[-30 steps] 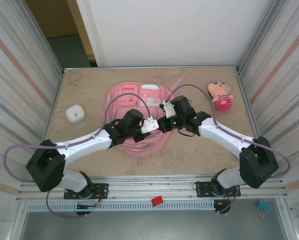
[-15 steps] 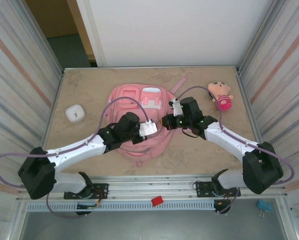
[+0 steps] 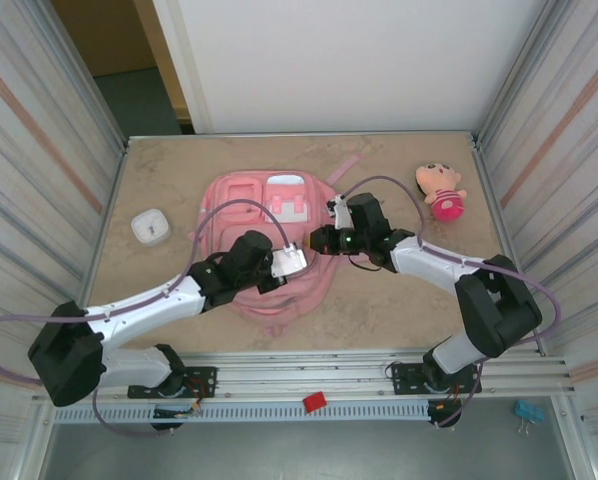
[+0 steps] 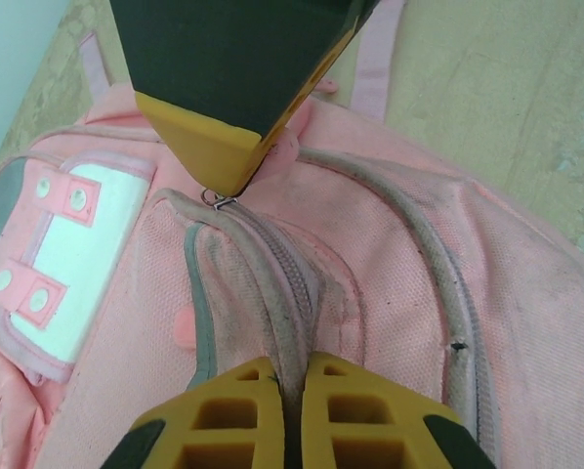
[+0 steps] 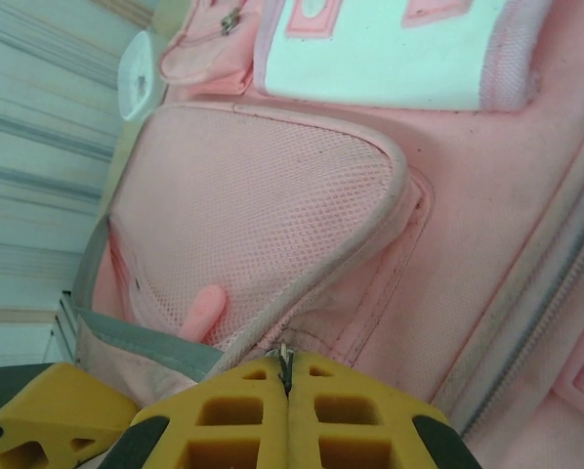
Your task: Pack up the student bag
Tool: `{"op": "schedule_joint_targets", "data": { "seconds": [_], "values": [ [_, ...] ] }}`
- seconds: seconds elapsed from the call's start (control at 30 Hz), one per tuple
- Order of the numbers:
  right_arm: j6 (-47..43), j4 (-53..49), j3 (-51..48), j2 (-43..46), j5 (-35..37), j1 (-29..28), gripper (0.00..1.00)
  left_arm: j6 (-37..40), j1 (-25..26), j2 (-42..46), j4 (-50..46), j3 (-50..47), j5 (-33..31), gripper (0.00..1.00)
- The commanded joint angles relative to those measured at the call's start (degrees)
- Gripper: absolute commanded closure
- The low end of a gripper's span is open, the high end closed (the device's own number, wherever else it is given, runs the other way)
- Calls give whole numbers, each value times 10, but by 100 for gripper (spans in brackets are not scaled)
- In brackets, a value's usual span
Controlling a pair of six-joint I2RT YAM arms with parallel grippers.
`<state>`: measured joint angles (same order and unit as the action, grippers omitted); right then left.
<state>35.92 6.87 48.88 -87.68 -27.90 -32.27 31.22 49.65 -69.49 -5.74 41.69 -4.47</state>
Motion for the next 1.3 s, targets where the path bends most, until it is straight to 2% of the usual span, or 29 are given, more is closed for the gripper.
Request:
{"op": "schedule_joint_targets", "data": {
  "seconds": [0.0, 0.27, 0.37, 0.67, 0.8, 0.9, 1.0, 1.07, 1.1, 1.17, 1.2, 1.23, 1.27],
  "values": [
    [15, 41, 23, -22, 140, 23, 100, -31, 22, 70, -2, -9, 80, 99],
    [17, 33, 2, 32, 152, 22, 100, -58, 22, 81, 16, -18, 66, 96],
    [7, 10, -5, 60, 160, 21, 100, -49, 22, 65, 30, -9, 94, 96],
    [20, -3, -74, 123, 177, 54, 100, -13, 22, 44, 76, 16, 238, 99],
    [31, 3, -100, 144, 182, 60, 100, 1, 22, 15, 76, 36, 250, 99],
    [71, -21, -126, 182, 259, 62, 100, 19, 22, -6, 65, 53, 280, 99],
    [74, -21, -153, 223, 261, 71, 100, 42, 23, -18, 72, 59, 318, 99],
    [62, -54, -151, 245, 251, 80, 100, 47, 20, -37, 82, 69, 302, 99],
    [55, -70, -147, 254, 248, 83, 100, 48, 18, -49, 79, 80, 293, 98],
    [42, -109, -142, 279, 255, 85, 89, 42, 15, -75, 63, 110, 276, 90],
    [39, -123, -141, 293, 259, 85, 84, 34, 15, -84, 58, 122, 268, 83],
    [35, -137, -141, 305, 263, 85, 78, 15, 16, -89, 55, 133, 262, 73],
    [32, -150, -139, 333, 265, 87, 67, -9, 15, -91, 53, 143, 256, 61]
  ]
}}
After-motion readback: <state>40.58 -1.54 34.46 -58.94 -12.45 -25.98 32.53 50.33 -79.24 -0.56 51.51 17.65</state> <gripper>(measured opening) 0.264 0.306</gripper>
